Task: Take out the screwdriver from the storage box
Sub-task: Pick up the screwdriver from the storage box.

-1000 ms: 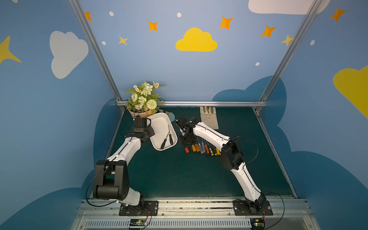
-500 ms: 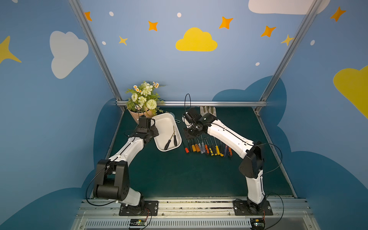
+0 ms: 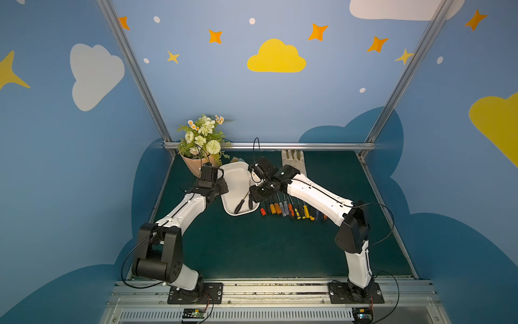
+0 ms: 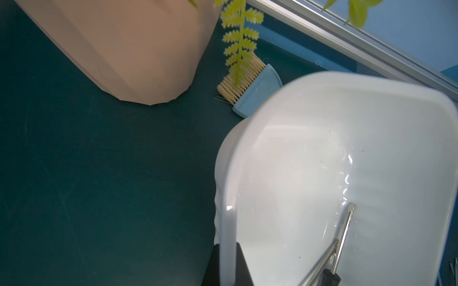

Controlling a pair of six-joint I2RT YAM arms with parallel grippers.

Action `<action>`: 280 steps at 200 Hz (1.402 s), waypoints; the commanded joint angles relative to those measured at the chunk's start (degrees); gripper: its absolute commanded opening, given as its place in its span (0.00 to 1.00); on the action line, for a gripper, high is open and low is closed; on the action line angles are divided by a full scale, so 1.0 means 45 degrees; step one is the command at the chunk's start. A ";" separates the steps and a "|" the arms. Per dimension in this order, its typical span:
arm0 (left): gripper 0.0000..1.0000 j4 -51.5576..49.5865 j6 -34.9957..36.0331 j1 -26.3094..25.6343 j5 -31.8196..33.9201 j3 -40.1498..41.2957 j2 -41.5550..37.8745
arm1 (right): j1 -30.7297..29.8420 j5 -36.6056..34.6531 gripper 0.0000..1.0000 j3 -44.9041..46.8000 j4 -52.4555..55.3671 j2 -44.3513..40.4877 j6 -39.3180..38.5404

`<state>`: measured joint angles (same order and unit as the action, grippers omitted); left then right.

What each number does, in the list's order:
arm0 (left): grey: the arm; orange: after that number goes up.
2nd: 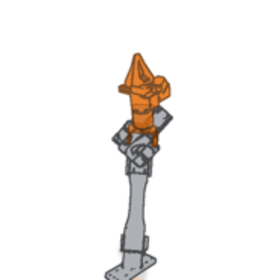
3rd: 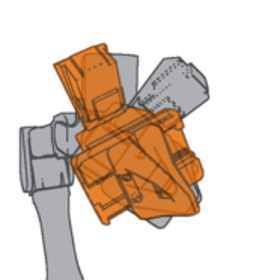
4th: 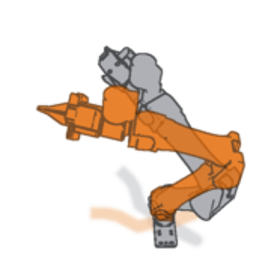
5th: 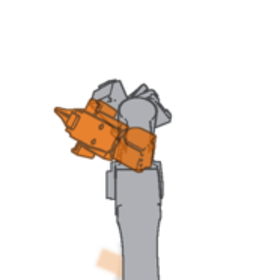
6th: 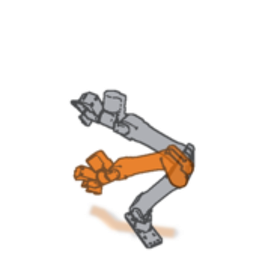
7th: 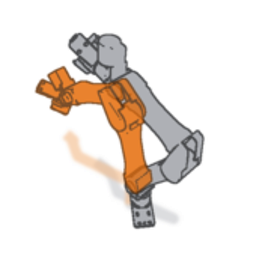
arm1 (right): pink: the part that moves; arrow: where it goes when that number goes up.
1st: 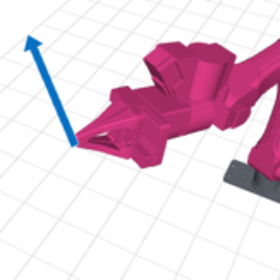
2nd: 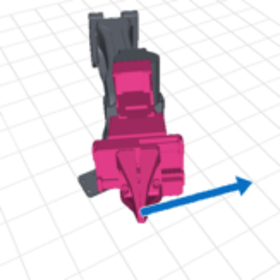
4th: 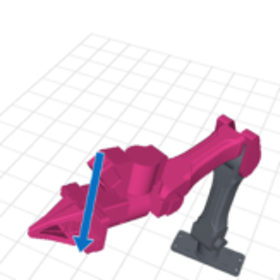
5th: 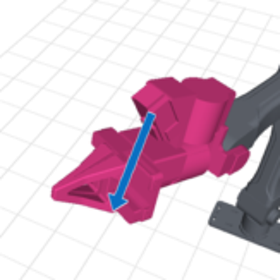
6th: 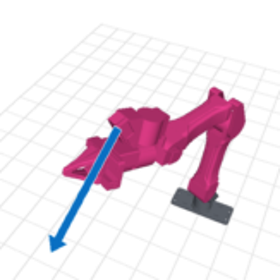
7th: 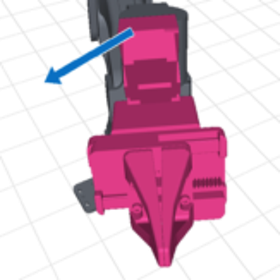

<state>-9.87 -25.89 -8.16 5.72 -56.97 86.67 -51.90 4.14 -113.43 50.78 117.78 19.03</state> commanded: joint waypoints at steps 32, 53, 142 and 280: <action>0.02 0.0204 0.0028 -0.0099 -0.0118 -0.0347 0.0140 | -0.0166 -0.0235 0.40 -0.0632 0.0210 0.1033 0.0434; 0.02 0.0191 0.0059 -0.0139 -0.0137 -0.0351 0.0146 | -0.0166 -0.0826 0.40 -0.0600 0.0161 0.1242 0.0934; 0.02 0.0142 0.0105 -0.0158 -0.0098 -0.0396 0.0097 | -0.0244 -0.1280 0.38 -0.2104 0.1088 0.3019 0.1530; 0.02 -0.0003 0.0144 -0.0493 0.0282 -0.0166 0.0021 | -0.0396 -0.1733 0.36 -0.2065 0.0669 0.4425 0.2533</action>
<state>-10.59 -24.84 -9.82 6.44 -56.99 86.67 -53.58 -3.73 -121.99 53.34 135.02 28.91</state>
